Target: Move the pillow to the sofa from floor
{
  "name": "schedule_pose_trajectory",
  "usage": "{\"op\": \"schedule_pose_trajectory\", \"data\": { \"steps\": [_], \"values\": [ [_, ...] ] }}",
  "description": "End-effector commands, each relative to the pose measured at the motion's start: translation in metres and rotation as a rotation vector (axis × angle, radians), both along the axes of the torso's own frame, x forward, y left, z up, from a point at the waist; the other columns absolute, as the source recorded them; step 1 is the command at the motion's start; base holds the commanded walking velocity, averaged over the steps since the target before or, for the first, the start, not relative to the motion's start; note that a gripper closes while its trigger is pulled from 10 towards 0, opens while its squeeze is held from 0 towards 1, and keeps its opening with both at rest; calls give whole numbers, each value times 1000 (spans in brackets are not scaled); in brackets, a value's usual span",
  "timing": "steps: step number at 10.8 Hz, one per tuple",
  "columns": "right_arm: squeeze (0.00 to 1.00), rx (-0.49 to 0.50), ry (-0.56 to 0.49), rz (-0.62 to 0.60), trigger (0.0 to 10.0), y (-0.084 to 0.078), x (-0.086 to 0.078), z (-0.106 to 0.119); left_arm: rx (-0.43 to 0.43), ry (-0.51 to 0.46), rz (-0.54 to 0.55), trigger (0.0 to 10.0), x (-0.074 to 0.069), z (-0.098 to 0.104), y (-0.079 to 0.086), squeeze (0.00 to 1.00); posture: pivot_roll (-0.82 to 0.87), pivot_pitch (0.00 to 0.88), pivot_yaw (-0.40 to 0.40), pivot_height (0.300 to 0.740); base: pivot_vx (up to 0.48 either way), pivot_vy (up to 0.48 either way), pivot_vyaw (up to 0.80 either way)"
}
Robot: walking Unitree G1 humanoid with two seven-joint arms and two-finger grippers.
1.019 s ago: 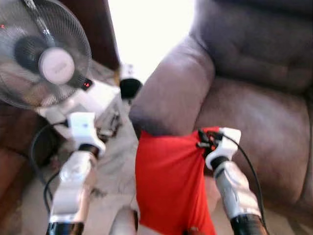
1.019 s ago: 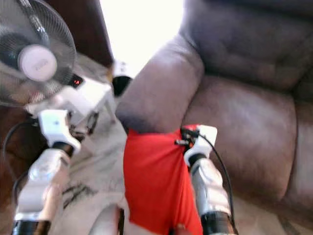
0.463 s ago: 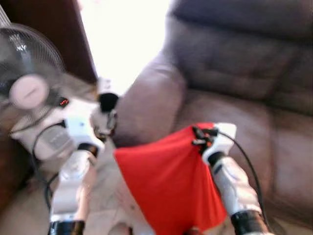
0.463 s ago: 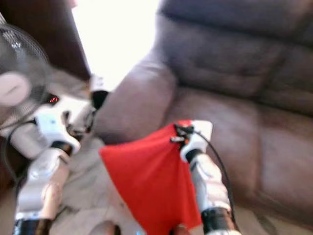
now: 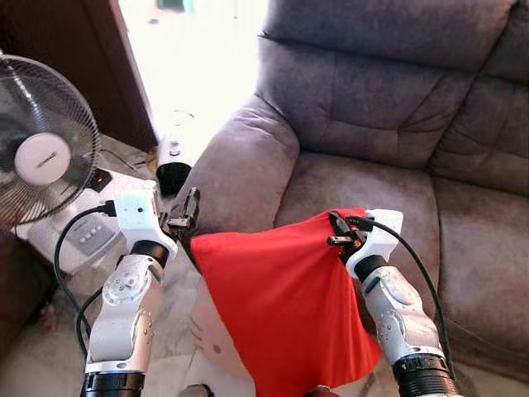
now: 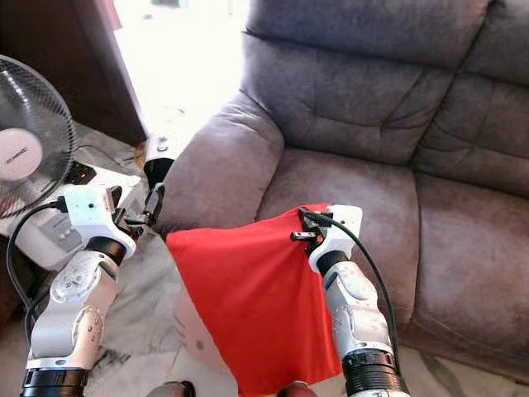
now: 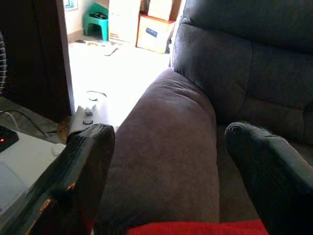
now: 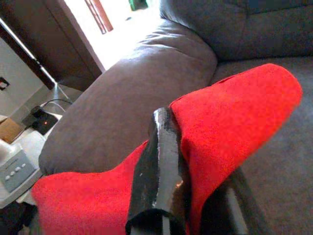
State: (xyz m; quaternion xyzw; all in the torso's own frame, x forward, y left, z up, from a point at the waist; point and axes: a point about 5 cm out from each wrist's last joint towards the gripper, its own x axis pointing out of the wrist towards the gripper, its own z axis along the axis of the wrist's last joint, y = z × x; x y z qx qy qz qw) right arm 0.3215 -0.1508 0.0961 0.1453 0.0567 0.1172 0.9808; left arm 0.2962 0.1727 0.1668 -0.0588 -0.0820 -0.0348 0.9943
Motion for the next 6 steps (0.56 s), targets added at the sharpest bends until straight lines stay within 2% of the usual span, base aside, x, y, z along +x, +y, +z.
{"op": "schedule_pose_trajectory", "data": {
  "steps": [1,2,4,6],
  "values": [
    [0,27,-173,-15,10000,-7,9,41,-7,6,0,10000,-1,0,2,0,105,135,-57,740,0,0,0],
    [0,47,-193,-1,10000,-7,11,48,-48,12,3,10000,-1,0,2,0,106,133,-57,740,0,0,0],
    [0,138,-284,3,10000,-10,17,81,-146,29,14,10000,2,0,4,0,104,129,-57,740,0,0,0],
    [0,216,-359,3,10000,-12,21,112,-209,60,9,10000,4,-3,4,0,104,128,-56,740,0,0,0]
  ]
}}
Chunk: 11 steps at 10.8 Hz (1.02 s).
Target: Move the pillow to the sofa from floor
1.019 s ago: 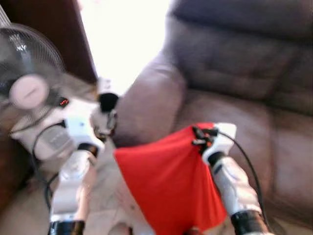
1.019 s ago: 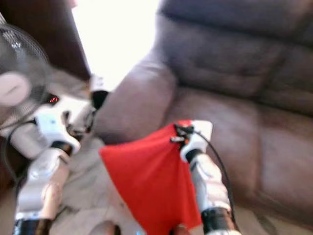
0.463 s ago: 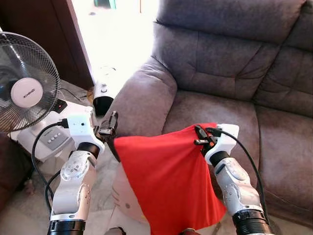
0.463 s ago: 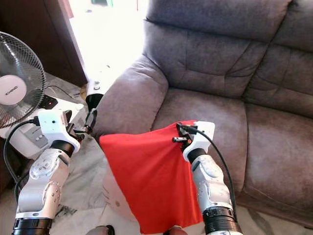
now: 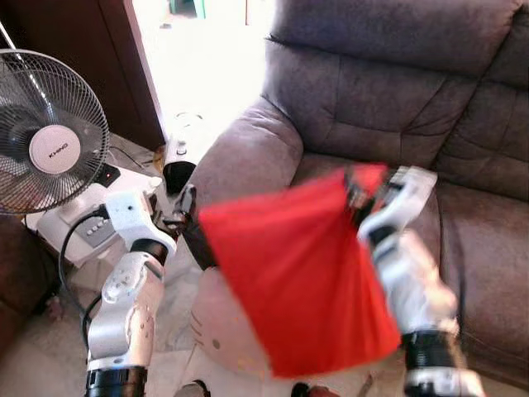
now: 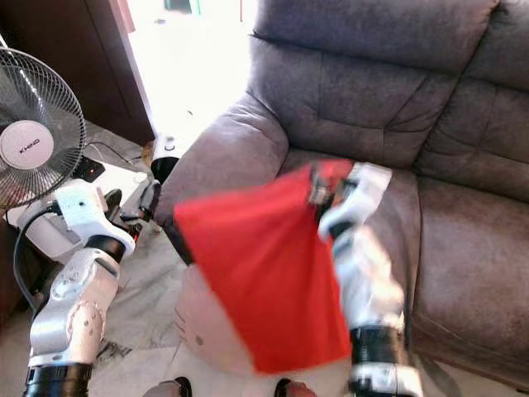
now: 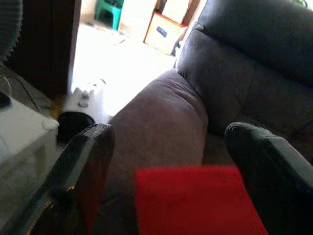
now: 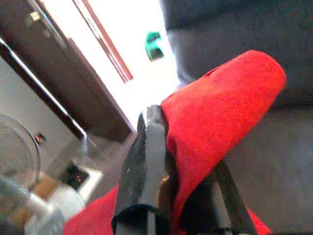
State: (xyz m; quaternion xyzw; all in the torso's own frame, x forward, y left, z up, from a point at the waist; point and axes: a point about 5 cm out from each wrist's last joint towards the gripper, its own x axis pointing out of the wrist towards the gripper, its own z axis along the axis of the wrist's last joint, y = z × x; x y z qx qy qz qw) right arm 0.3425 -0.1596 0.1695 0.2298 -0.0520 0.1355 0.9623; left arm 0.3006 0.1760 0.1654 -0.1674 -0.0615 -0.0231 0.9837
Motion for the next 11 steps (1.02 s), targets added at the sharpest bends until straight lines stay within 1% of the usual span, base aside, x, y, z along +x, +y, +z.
{"op": "schedule_pose_trajectory", "data": {
  "steps": [1,2,3,4,5,6,7,8,9,10,11],
  "values": [
    [0,2,-166,19,10000,2,-1,39,-45,30,-7,10000,2,-3,0,867,99,127,-57,740,0,0,0],
    [0,2,-153,48,10000,5,-3,37,-130,55,-36,10000,7,-6,-2,1000,103,128,-58,740,0,0,0],
    [0,2,-148,109,10000,12,-6,39,-241,75,-36,10000,14,-6,1,1000,97,133,-56,740,0,0,0],
    [0,-21,-150,187,10000,19,-10,39,-366,81,-43,10000,21,-6,5,1000,92,135,-56,740,0,0,0],
    [0,-50,-136,244,10000,24,-14,34,-479,100,-52,10000,29,-8,9,1000,95,139,-57,740,0,0,0],
    [0,-46,-124,279,10000,27,-16,32,-536,118,-54,10000,36,-10,12,1000,95,142,-56,740,0,0,0],
    [0,-39,-133,336,10000,29,-21,33,-540,163,-50,10000,43,-14,14,1000,91,149,-55,740,0,0,0],
    [0,-47,-155,406,10000,31,-28,38,-556,227,-24,10000,53,-20,16,1000,82,154,-54,740,0,0,0],
    [0,-61,-157,411,10000,29,-29,38,-556,291,-14,10000,58,-30,17,1000,75,159,-55,740,0,0,0],
    [0,-65,-156,406,10000,27,-30,39,-582,357,-8,10000,59,-43,17,1000,72,164,-54,740,0,0,0],
    [0,-65,-154,408,10000,25,-32,40,-569,419,8,10000,60,-54,17,1000,70,169,-54,740,0,0,0]
  ]
}}
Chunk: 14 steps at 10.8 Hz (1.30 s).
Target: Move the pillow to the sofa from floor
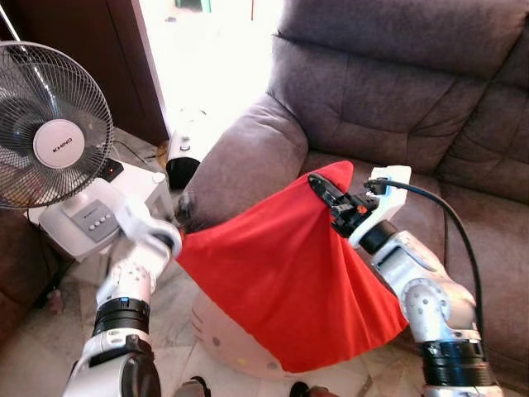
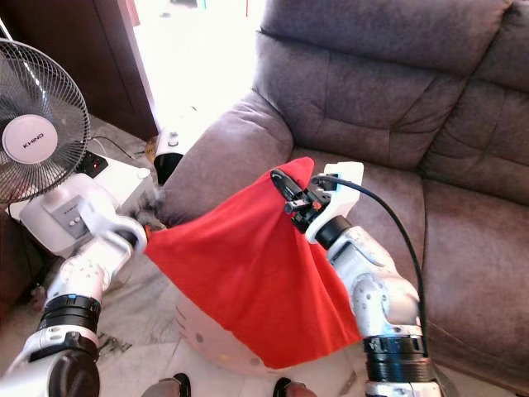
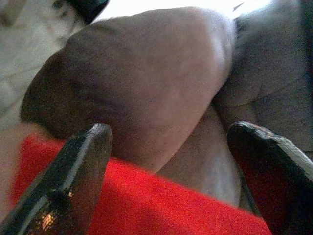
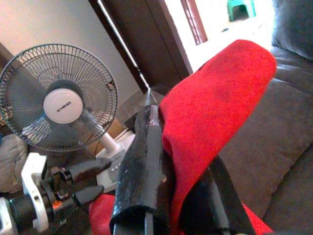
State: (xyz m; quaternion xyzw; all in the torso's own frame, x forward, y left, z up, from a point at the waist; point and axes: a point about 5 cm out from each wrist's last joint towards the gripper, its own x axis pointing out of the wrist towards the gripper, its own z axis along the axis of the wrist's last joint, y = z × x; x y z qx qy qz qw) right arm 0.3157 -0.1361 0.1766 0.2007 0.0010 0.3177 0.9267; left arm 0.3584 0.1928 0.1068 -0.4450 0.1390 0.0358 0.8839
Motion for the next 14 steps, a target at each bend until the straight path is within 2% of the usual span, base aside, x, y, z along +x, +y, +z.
{"op": "schedule_pose_trajectory", "data": {
  "steps": [1,2,3,4,6,7,9,14],
  "values": [
    [0,41,-158,36,10000,1,-6,34,51,66,20,10000,2,-6,2,1000,65,173,-54,740,0,0,0],
    [0,37,-158,37,10000,1,-7,34,52,107,71,10000,2,-9,6,0,65,174,-55,740,0,0,0],
    [0,30,-153,39,10000,1,-7,33,54,117,153,10000,4,-2,13,0,63,175,-58,740,0,0,0],
    [0,23,-152,41,10000,2,-7,32,49,113,184,10000,5,4,15,0,61,176,-58,740,0,0,0],
    [0,23,-140,47,10000,5,-8,29,16,106,168,10000,7,13,10,0,74,175,-59,740,0,0,0],
    [0,20,-141,51,10000,6,-8,29,9,132,166,10000,5,8,8,0,71,173,-58,740,0,0,0],
    [0,18,-141,44,10000,4,-8,29,7,193,152,10000,-4,0,3,0,67,174,-57,740,0,0,0],
    [0,18,-136,44,10000,5,-8,27,37,274,181,10000,-26,-4,5,0,75,162,-56,740,0,0,0]
  ]
}}
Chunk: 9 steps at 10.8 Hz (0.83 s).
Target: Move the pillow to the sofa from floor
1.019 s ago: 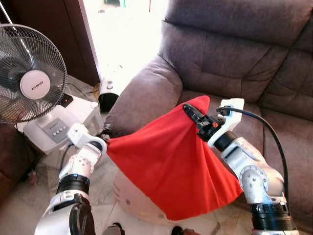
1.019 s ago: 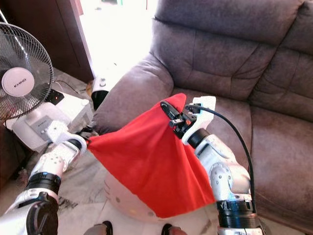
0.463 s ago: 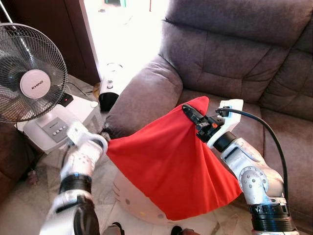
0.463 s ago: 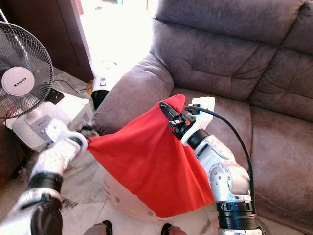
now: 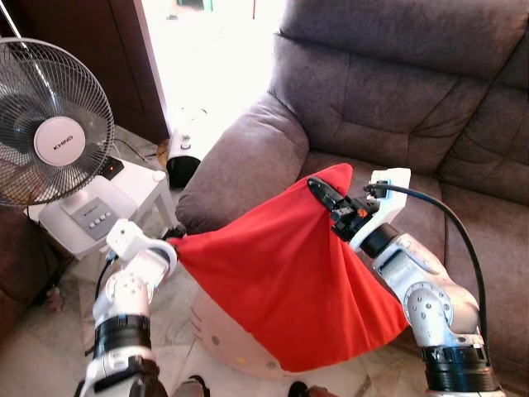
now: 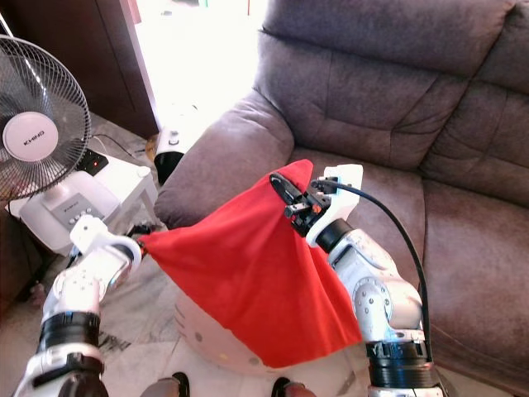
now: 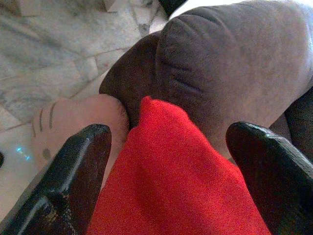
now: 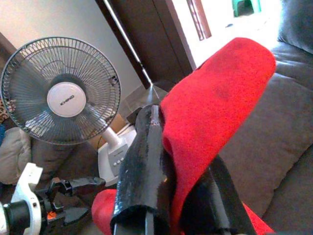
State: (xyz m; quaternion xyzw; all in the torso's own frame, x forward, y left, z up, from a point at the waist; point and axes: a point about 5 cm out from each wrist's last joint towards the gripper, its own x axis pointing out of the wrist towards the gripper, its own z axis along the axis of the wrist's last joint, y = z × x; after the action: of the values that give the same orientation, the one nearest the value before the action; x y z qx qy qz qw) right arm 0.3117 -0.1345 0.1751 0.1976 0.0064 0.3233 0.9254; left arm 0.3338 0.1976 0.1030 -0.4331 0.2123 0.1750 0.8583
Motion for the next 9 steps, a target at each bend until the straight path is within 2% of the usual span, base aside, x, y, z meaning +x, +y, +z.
{"op": "schedule_pose_trajectory", "data": {
  "steps": [1,2,3,7,9],
  "values": [
    [0,28,-142,33,10000,4,-4,29,-8,23,1,10000,-3,-4,-2,0,78,159,-56,740,0,0,0],
    [0,27,-143,33,10000,4,-3,29,-27,-2,5,10000,-3,-6,-4,0,72,150,-55,740,0,0,0],
    [0,31,-148,38,10000,6,-3,30,-13,-74,18,10000,3,-4,-3,0,66,148,-57,740,0,0,0],
    [0,27,-150,42,10000,5,-5,31,-31,-12,43,10000,0,-27,2,0,54,152,-62,740,0,0,0],
    [0,25,-151,44,10000,5,-5,31,-52,-60,48,10000,6,-29,2,0,50,154,-68,740,0,0,0]
  ]
}}
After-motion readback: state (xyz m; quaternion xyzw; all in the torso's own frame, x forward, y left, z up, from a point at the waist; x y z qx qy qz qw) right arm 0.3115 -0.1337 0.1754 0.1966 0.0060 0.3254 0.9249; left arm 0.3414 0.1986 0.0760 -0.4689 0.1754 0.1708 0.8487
